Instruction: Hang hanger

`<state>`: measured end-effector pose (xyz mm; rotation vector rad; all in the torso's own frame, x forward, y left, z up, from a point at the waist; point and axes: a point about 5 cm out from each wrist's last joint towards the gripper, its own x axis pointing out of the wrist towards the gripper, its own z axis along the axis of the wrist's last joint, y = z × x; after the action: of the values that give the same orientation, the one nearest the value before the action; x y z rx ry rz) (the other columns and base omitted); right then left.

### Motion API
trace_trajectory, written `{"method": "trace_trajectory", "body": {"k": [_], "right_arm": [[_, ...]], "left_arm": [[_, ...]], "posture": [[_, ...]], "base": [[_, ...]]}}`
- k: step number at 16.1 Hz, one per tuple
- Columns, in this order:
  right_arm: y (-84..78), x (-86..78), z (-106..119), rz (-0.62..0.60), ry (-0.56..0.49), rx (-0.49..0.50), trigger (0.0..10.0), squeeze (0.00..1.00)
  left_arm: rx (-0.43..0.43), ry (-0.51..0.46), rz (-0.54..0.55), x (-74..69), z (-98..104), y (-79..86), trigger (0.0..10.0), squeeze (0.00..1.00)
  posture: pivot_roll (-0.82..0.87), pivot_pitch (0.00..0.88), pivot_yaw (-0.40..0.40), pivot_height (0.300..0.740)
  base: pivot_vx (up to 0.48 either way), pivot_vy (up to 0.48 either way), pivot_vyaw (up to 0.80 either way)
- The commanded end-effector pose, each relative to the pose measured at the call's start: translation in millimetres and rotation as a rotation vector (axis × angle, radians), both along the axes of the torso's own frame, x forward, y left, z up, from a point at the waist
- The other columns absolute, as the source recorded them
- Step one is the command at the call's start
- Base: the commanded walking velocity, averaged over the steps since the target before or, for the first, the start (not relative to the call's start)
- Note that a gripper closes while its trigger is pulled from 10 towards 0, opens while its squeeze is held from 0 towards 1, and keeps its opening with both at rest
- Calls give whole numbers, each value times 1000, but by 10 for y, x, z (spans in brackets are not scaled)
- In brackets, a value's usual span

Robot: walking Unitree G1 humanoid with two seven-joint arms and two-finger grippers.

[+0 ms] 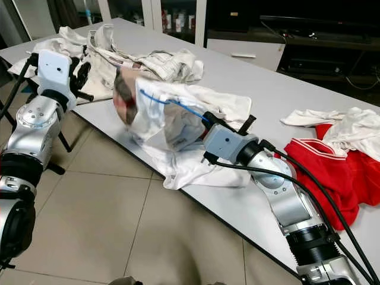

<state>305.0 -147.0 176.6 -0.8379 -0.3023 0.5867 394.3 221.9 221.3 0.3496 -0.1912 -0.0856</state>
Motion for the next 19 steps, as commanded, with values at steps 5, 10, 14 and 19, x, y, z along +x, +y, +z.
{"method": "trace_trajectory", "body": {"k": [5, 10, 14, 19], "right_arm": [[8, 23, 96, 4, -35, 17, 0, 0], [7, 36, 93, -9, -39, 21, 0, 0], [39, 24, 111, 3, -42, 31, 0, 0], [110, -5, 169, 41, -55, 47, 0, 0]], "left_arm": [[-40, 80, -262, -58, -233, -412, 10000, 1000], [-21, 168, -425, -185, -452, -646, 10000, 0], [-21, 194, -362, -198, -519, -577, 10000, 0], [-11, 165, -244, -83, -349, -374, 10000, 0]], "posture": [[14, 0, 11, 723], [15, 0, 15, 723], [23, 0, 13, 723], [16, 0, 16, 723]], "base": [[0, 0, 0], [0, 0, 0], [0, 0, 0], [0, 0, 0]]}}
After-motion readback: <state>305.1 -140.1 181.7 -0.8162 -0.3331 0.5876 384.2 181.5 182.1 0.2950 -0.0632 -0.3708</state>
